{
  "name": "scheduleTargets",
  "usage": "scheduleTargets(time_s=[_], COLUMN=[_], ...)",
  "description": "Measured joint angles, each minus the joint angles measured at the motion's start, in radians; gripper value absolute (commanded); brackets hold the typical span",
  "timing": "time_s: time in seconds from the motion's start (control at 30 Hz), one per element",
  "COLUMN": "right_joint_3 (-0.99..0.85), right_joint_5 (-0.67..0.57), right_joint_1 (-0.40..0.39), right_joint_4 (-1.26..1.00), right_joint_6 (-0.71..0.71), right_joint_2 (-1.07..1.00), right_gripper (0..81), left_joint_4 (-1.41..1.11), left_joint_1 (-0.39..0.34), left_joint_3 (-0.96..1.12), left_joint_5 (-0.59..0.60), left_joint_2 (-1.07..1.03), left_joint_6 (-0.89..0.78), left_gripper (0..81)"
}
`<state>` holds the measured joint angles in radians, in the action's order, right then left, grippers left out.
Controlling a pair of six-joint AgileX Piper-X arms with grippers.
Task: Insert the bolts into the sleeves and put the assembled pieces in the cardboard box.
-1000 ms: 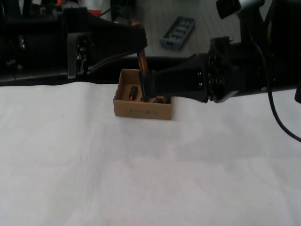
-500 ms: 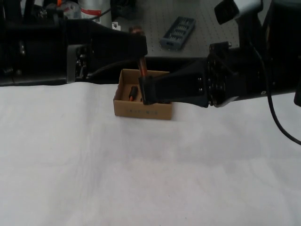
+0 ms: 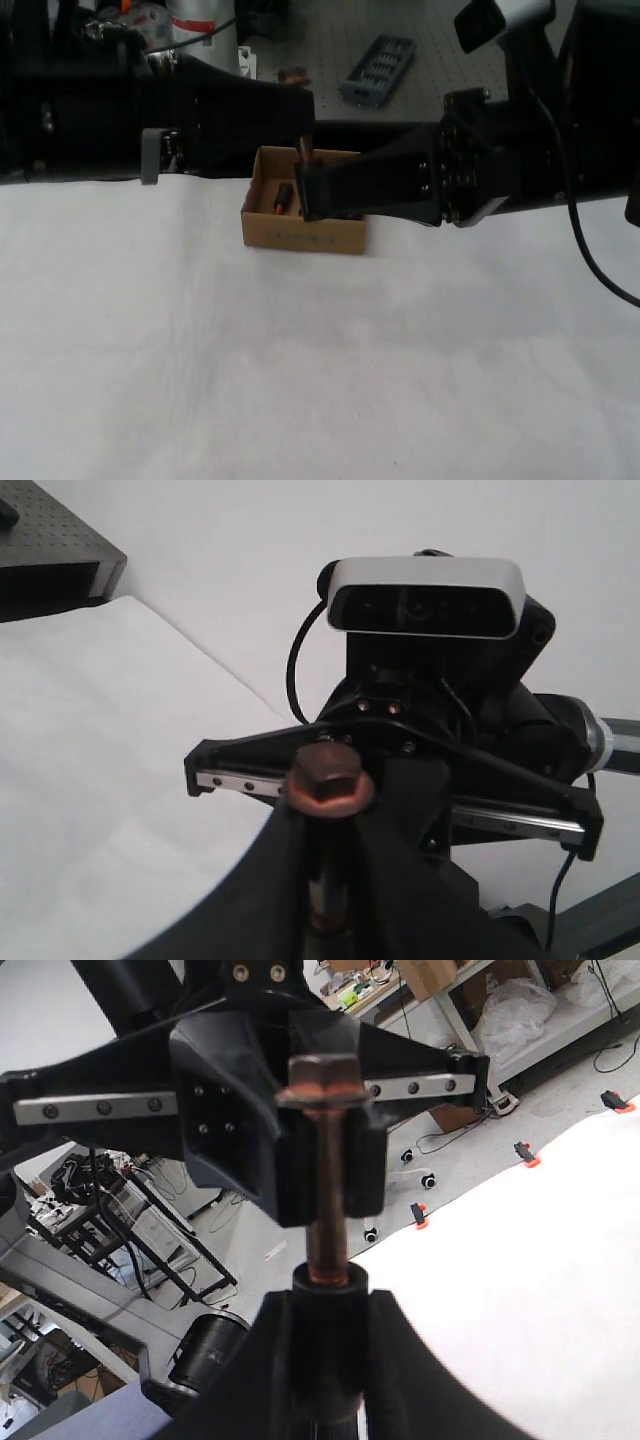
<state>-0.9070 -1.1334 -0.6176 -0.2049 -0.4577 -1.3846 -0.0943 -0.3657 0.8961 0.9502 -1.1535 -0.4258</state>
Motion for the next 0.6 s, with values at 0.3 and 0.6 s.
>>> scheduleTargets(time_s=[0.3,0.6], right_joint_3=[0.0,0.0], right_joint_5=[-0.002,-0.011], right_joint_1=[0.0,0.003], right_joint_4=[-0.016,-0.018], right_joint_6=[0.0,0.0], right_joint_2=[0.0,0.0], right_gripper=[2.8,2.8], left_joint_4=[0.017,0.011], left_joint_1=[-0.002,0.0], left_joint_3=[0.0,0.0], left_joint_5=[0.025,0.073], left_joint_2=[0.0,0.0], left_joint_6=[0.0,0.005], left_gripper=[0.6,48.9])
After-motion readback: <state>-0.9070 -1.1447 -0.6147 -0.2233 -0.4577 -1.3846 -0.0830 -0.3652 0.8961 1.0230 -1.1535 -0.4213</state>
